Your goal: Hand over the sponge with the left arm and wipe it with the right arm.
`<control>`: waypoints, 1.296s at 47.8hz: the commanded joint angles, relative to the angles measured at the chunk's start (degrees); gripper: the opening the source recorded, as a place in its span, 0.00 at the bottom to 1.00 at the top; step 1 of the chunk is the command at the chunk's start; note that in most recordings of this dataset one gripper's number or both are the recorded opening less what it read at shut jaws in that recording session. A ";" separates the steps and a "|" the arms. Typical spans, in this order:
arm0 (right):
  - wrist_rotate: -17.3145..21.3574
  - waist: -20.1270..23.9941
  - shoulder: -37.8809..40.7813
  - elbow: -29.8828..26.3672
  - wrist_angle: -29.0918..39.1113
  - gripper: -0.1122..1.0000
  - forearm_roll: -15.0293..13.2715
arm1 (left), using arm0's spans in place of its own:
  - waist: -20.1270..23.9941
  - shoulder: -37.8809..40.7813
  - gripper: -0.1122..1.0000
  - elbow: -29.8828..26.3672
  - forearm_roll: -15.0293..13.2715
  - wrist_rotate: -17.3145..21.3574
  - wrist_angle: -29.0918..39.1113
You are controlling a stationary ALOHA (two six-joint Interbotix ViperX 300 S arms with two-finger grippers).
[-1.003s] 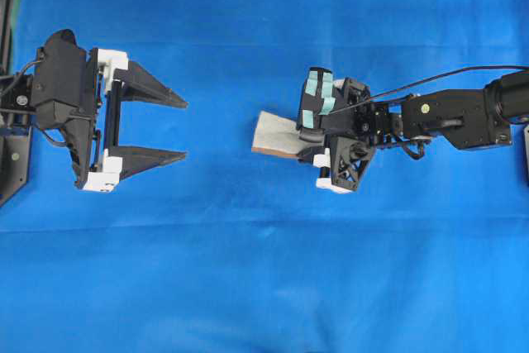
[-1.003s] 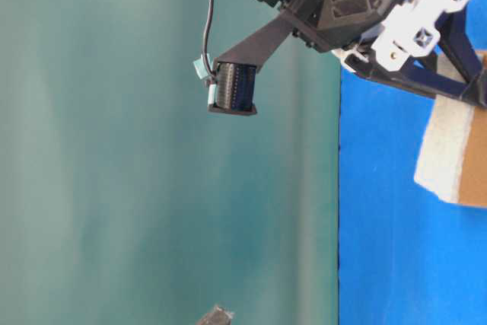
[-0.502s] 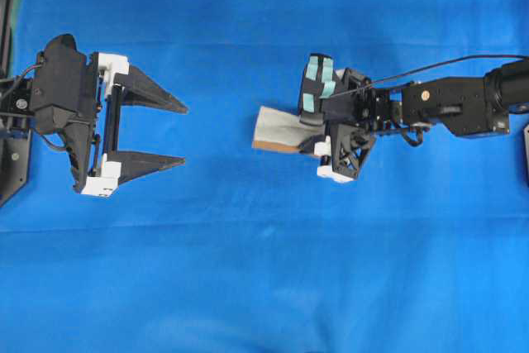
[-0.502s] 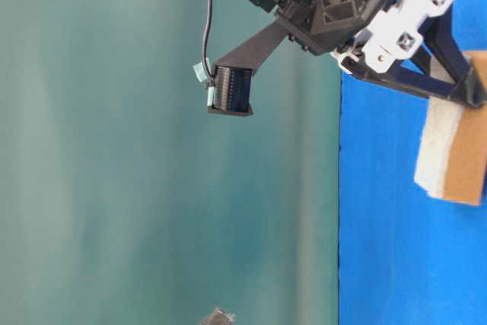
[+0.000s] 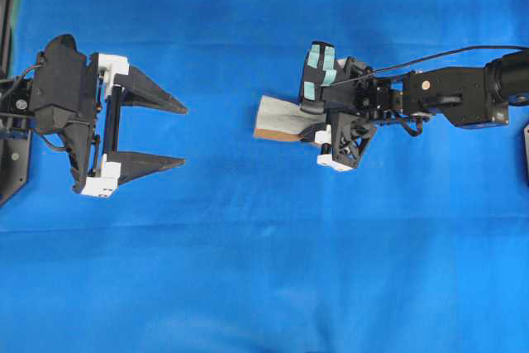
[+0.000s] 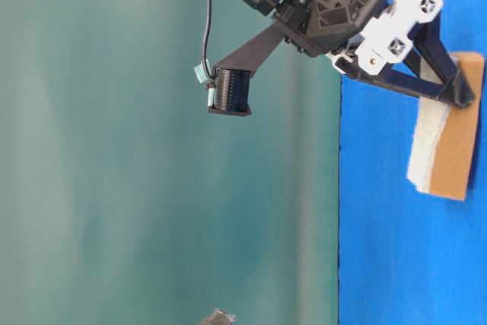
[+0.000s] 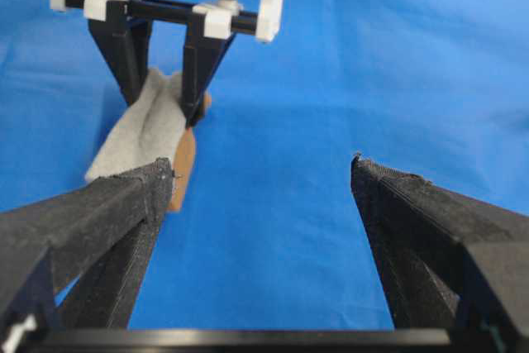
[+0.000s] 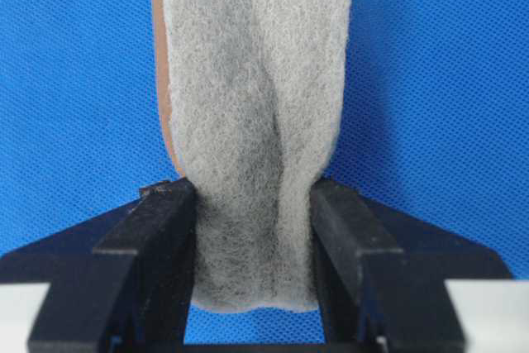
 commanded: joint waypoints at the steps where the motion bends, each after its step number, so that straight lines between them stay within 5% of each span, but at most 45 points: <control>1: 0.35 -0.44 -1.76 -0.62 -0.18 0.51 0.00 | -0.18 -0.18 0.87 -0.62 0.09 0.09 -0.70; 21: 0.35 1.14 -2.29 -2.11 0.09 0.51 0.00 | -0.18 -0.18 0.87 -0.62 0.09 0.18 -0.70; 29: 0.53 1.85 -3.69 -2.20 0.26 0.78 0.00 | -0.18 -0.26 0.87 -0.62 0.00 0.35 -0.62; 45: 0.88 1.85 -5.62 -3.25 1.67 0.79 0.44 | -0.18 -0.26 0.87 -0.62 0.09 0.53 -0.44; 62: 0.44 2.46 -15.64 -5.19 12.13 0.79 0.00 | -0.18 -0.53 0.87 -0.53 0.09 0.62 -0.35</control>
